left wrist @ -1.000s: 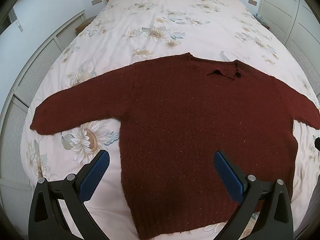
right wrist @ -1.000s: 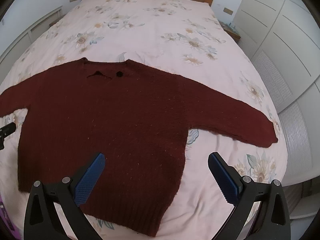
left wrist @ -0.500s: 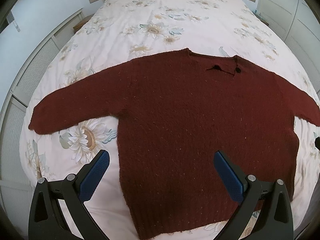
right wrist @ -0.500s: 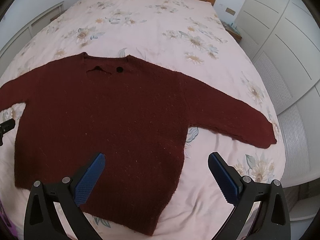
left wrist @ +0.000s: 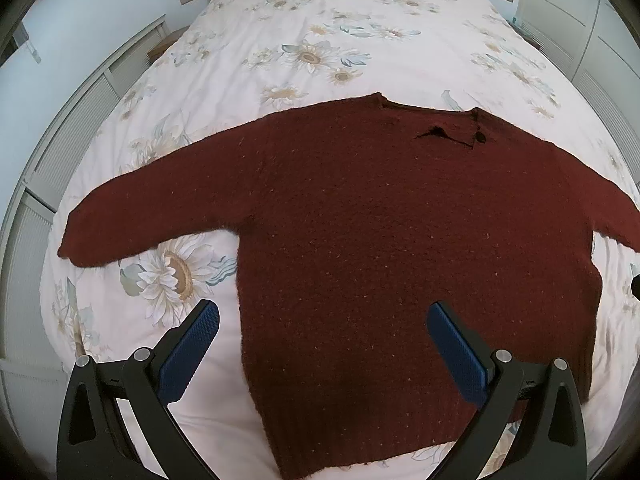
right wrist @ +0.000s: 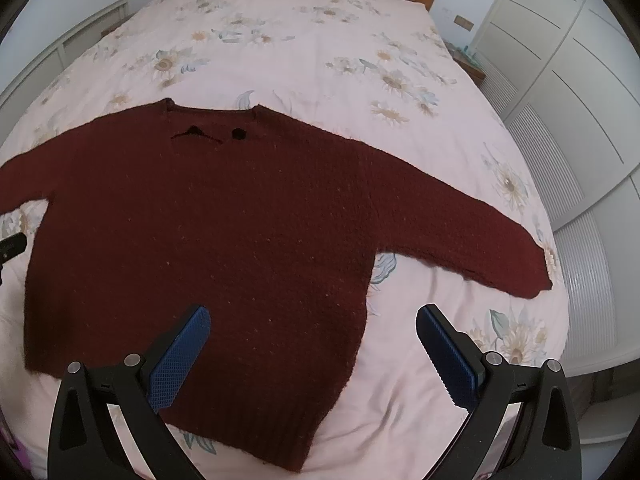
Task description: Fold small clothes
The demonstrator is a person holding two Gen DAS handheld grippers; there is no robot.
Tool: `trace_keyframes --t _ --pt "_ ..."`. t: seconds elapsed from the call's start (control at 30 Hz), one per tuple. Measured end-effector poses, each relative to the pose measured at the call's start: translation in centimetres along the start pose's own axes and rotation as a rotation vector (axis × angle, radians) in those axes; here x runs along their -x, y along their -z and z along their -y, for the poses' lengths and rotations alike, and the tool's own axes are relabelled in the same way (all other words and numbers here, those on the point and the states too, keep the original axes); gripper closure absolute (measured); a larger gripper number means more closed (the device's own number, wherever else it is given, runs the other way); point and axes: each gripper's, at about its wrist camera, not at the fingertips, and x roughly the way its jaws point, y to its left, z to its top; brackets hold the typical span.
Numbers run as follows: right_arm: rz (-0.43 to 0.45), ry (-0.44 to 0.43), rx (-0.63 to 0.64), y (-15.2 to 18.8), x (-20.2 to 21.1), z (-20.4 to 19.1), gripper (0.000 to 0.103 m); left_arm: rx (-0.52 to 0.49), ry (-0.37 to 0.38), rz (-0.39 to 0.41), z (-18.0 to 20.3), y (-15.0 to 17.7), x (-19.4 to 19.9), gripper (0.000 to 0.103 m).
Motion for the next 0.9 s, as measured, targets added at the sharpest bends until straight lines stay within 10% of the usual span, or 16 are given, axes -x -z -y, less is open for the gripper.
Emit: trace_keyframes --t 0.9 --pt "-0.022 0.011 0.015 0.31 -0.38 0.22 0.0 0.001 0.003 -0.001 -0.57 0.46 -0.13 0.001"
